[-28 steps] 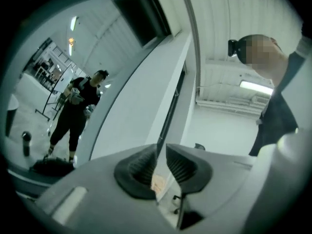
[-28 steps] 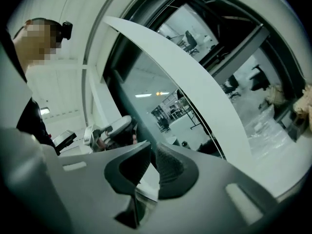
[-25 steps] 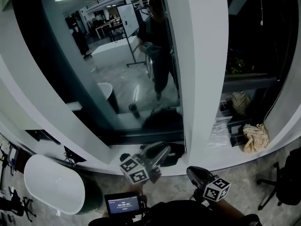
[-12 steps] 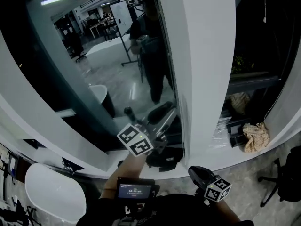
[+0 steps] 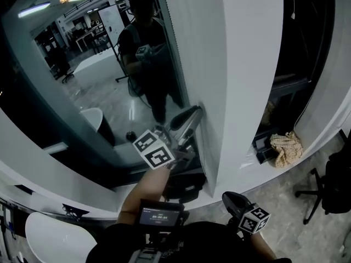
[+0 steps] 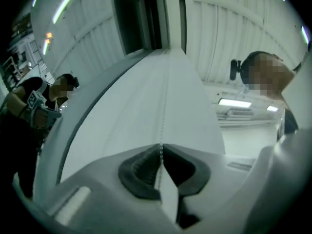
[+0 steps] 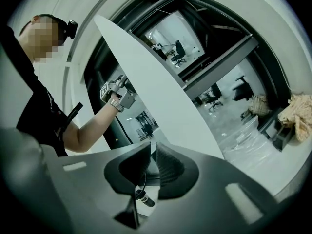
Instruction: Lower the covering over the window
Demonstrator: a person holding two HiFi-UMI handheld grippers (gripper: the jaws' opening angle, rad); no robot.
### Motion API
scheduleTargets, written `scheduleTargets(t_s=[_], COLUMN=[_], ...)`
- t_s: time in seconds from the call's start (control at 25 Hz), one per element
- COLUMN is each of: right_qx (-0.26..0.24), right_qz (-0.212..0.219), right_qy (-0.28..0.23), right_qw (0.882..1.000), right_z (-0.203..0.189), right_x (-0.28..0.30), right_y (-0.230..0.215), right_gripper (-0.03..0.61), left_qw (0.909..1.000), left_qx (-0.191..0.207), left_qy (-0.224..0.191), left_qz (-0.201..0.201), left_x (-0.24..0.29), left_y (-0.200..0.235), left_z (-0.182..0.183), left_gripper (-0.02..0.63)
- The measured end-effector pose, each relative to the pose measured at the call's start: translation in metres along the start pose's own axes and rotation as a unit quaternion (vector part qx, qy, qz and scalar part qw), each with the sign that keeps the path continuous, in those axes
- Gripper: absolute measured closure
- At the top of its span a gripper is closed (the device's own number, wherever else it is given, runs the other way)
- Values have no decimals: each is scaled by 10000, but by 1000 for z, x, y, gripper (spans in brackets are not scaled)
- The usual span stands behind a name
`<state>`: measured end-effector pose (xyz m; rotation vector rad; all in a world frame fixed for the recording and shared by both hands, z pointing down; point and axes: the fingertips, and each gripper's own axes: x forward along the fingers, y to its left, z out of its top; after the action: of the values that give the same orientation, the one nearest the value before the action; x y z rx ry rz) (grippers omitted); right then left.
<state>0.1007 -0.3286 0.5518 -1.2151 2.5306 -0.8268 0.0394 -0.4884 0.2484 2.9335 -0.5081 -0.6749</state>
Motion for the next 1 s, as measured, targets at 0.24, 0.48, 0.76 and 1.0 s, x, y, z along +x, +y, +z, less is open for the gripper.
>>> scheduleTargets(t_s=[0.24,0.48,0.76,1.0], right_qx=[-213,-476,-936,-1648], right_qz=[-74,24,533,1197], right_qy=[44,-152,-763,-1172], right_qw=[9997,9987,9913,9720], right_z=[4,23,89,152], right_x=[7,13,18,32], right_y=[5,17,71,139], right_gripper=[541,549,546,500], left_qw=[9798,9703,9130,9065], left_qx=[1710,1730,412,-508], left_qy=[807,1471,3975,4071], left_qz=[646,833,825,1001], left_x=[-13,-69,-200,-244], left_y=[2,3,-52,-97], left_z=[-24,-87,-335,-380], left_gripper=[604,606,604,604])
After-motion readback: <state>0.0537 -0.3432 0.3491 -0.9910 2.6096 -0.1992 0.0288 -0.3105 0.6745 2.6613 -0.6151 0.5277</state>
